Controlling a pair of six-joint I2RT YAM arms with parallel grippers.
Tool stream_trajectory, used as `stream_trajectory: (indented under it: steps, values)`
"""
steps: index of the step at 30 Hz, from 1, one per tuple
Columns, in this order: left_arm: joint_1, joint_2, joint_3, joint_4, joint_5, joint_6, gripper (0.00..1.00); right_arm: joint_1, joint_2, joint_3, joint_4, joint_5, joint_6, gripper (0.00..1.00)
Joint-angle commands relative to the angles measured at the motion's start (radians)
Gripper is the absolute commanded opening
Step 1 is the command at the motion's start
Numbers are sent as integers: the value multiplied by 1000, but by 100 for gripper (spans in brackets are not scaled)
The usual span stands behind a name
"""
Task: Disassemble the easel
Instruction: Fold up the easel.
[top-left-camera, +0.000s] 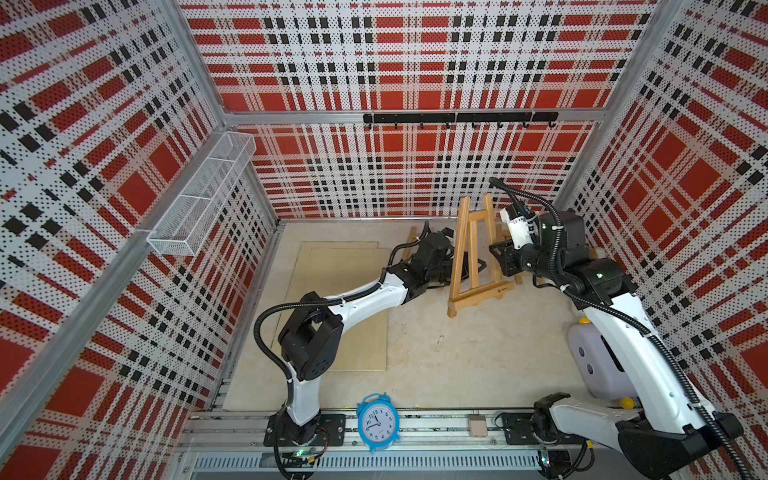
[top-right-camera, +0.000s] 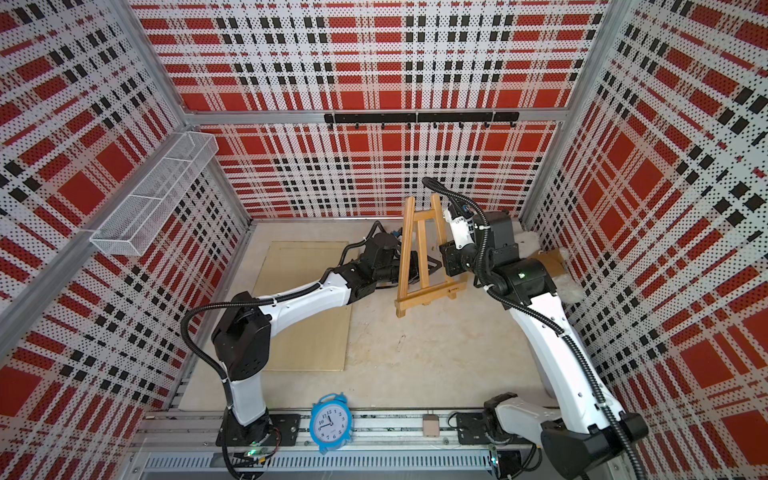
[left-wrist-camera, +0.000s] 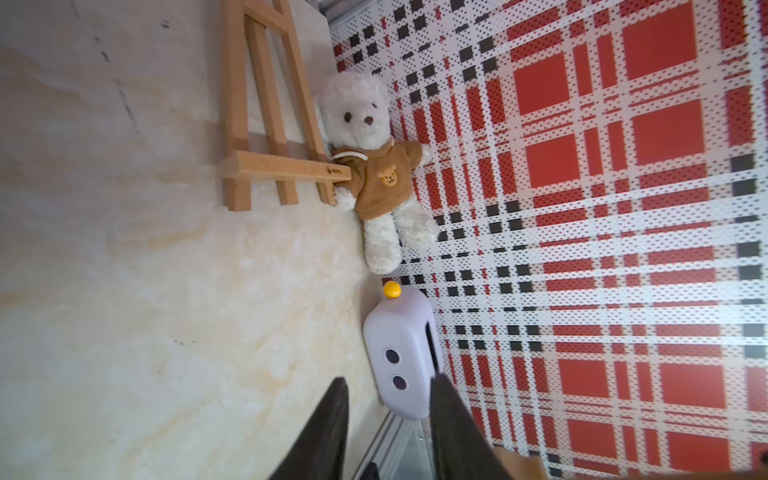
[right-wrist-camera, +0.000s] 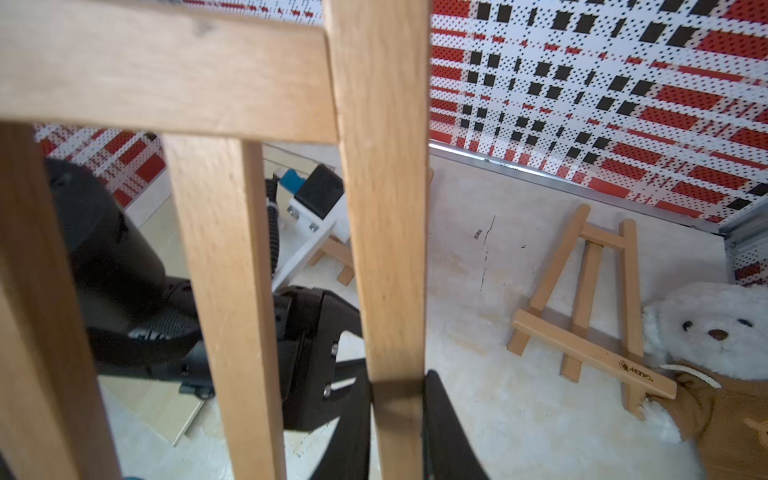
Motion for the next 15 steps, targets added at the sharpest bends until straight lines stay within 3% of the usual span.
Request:
stream_trajectory:
  steps: [1,4,9,15]
  values:
    - [6,5,32,99,71,-66,37,0,-19,0,222,57,61,9]
    - [70,-36,23,-55,13,34,37,0,0,47,219,80,35,9]
    - [221,-187,-18,-415,-264,271,38,-1,90,138,204,142,2,9]
    - [429,-412,-100,-569,-353,383,40,-11,241,207,231,215,-13,8]
